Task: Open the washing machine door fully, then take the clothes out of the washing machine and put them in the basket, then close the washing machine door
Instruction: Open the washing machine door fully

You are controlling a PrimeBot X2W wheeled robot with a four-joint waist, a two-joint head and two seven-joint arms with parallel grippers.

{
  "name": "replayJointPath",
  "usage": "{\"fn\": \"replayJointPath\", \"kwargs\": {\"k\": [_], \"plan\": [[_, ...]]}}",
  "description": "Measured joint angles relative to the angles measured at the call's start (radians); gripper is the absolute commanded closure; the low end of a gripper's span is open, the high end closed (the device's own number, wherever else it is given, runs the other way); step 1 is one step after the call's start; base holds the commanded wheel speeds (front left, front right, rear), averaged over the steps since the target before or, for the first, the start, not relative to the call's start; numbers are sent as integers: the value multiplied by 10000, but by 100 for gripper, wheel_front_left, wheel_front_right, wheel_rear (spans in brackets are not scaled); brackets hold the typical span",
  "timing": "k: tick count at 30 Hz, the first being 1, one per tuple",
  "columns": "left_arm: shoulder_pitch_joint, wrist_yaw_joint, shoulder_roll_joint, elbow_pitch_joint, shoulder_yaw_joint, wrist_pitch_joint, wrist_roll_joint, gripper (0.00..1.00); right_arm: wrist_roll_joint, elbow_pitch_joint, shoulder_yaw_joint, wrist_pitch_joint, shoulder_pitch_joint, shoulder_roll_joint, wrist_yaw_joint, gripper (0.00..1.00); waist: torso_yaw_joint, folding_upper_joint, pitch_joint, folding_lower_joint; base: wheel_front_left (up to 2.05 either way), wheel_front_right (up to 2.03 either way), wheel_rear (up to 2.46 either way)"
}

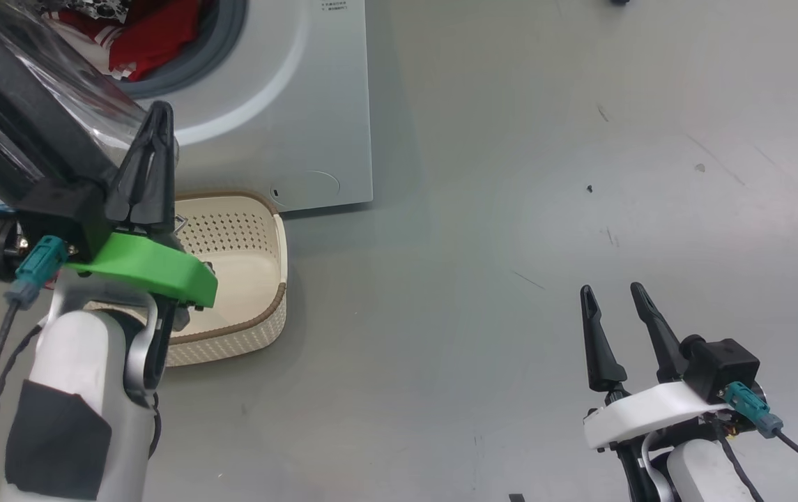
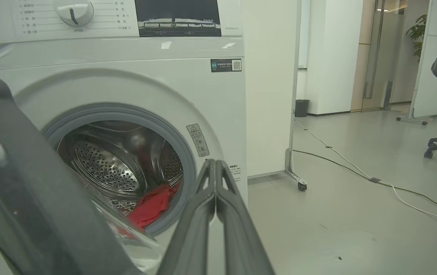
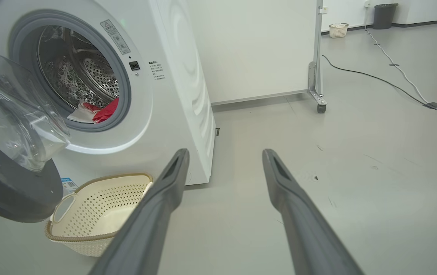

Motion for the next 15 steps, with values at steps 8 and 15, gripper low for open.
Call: {"fn": "replayJointPath", "kwargs": {"k": [8,15], "plan": [[664,132,-67,1340,-35,702,-194,100,0,38,-184,0,0,90,2,0,-283,0,58,0,0,0,0],[673,278,-100,1937,17,748,-270,100,0,125,-295,0,1,115,4,0,-310,0,109,0,0,0,0]]}}
